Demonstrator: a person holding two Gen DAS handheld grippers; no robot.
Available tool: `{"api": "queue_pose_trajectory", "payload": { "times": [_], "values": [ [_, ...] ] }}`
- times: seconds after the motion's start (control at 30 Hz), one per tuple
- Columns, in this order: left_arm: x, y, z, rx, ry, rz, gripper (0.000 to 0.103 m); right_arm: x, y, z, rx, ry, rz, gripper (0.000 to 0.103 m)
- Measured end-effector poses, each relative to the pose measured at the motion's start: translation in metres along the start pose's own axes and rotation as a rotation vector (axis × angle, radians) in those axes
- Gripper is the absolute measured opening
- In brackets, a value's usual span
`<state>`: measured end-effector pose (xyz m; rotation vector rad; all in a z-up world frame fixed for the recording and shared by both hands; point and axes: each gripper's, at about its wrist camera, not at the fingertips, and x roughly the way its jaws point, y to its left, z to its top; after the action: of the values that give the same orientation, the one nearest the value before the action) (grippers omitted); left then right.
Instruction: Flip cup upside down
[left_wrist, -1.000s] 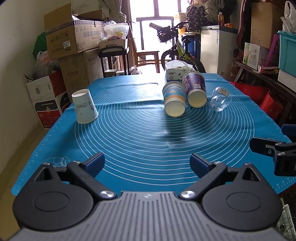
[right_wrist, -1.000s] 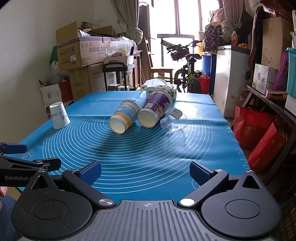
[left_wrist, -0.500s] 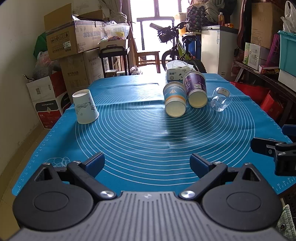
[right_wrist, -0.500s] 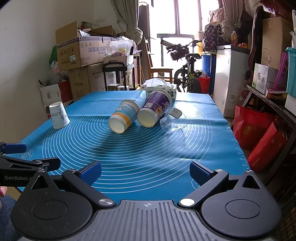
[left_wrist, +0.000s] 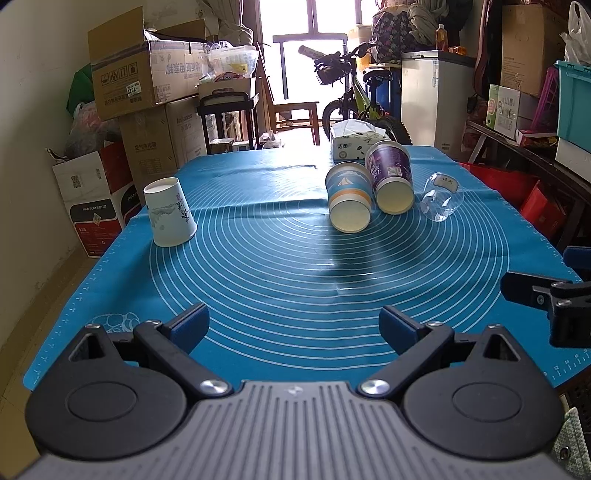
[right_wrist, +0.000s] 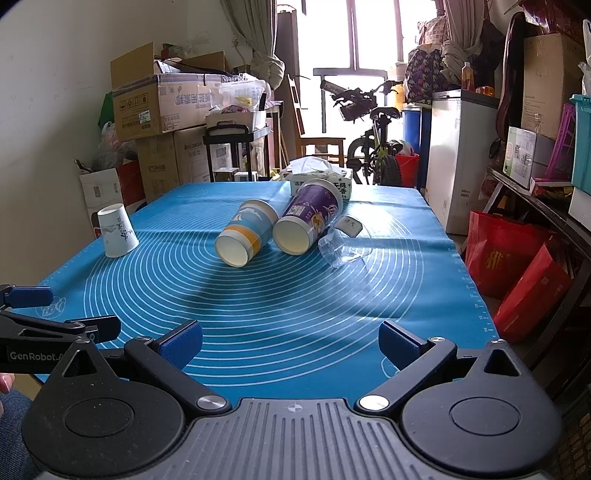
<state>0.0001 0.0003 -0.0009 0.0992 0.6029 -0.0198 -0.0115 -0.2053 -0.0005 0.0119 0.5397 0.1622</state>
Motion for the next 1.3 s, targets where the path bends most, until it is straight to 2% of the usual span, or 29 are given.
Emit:
{"api": "queue_pose_trajectory", "payload": {
  "times": [0.37, 0.57, 0.77, 0.93, 1.07, 1.3],
  "values": [
    [0.003, 0.003, 0.001, -0.011, 0.005, -0.011, 0.097, 0.003, -0.001, -0.001, -0.005, 0.003, -0.004, 0.103],
    [0.016, 0.002, 0.017, -0.028, -0.015, -0.029, 0.097, 0.013, -0.008, 0.005, 0.001, -0.001, -0.012, 0.103],
    [0.052, -0.01, 0.053, -0.011, -0.065, -0.06, 0.097, 0.028, -0.018, 0.015, 0.004, -0.021, -0.039, 0.103],
    [0.096, -0.025, 0.079, 0.039, -0.079, -0.031, 0.097, 0.048, -0.03, 0.018, 0.02, -0.012, -0.048, 0.103],
    [0.13, -0.032, 0.089, 0.031, -0.069, -0.076, 0.097, 0.062, -0.039, 0.015, 0.026, -0.002, -0.049, 0.103],
    [0.176, -0.037, 0.098, -0.004, -0.03, -0.089, 0.093, 0.074, -0.052, 0.008, 0.066, 0.01, -0.026, 0.103]
  ]
}}
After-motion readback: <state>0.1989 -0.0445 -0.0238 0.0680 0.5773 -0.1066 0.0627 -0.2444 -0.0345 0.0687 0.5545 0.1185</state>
